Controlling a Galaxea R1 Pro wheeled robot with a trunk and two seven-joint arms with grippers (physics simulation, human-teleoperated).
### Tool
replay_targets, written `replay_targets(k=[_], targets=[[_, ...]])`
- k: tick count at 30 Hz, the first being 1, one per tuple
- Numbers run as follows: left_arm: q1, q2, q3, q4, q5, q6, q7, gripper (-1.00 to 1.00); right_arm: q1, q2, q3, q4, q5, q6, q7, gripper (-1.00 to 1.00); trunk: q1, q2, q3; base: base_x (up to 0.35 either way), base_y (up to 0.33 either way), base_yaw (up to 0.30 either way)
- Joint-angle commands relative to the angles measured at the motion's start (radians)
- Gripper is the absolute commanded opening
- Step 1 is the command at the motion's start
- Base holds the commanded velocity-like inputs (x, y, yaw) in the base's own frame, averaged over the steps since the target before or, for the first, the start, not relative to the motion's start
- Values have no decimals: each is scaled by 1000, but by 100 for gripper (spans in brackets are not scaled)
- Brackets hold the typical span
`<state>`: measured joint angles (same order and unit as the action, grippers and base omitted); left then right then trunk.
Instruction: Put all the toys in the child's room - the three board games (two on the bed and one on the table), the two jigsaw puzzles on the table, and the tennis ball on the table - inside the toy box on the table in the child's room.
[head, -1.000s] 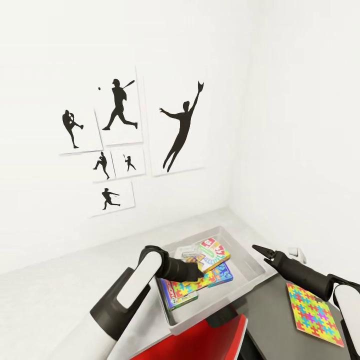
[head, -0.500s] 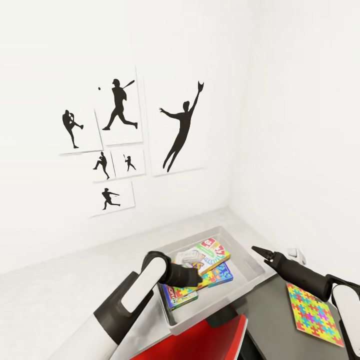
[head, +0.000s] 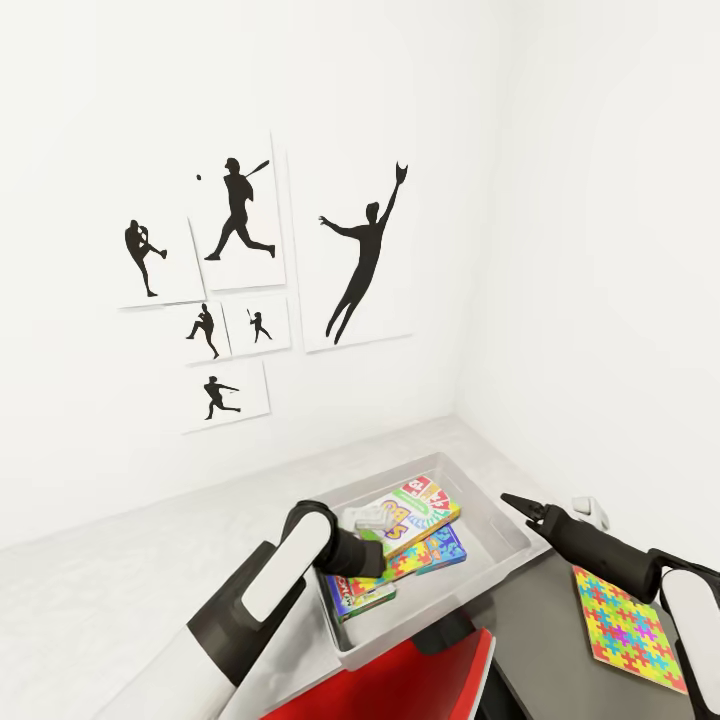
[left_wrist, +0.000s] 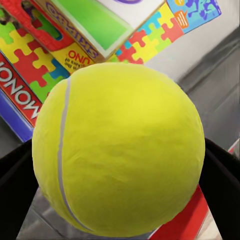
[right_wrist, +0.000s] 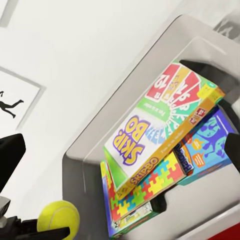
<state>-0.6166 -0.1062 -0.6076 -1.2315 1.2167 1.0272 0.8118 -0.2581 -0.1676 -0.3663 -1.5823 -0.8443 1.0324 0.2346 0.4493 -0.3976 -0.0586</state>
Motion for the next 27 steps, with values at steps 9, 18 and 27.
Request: replay_targets(k=[9,18,27], targets=[[-9,-18,-6,-1,22,16,138,-100,-1,-3,0,1,10,6,11,100,1,-2,-2,0,0,0],[-9,-20,-64,-2,34,19,150,-100,0,-4,0,4,10,6,11,100,1,-2,-2,0,0,0],[-9,-15,-72,5,34,19,243,-100,0,-2,0,4,11,6,11,100,1,-2,-2,0,0,0]])
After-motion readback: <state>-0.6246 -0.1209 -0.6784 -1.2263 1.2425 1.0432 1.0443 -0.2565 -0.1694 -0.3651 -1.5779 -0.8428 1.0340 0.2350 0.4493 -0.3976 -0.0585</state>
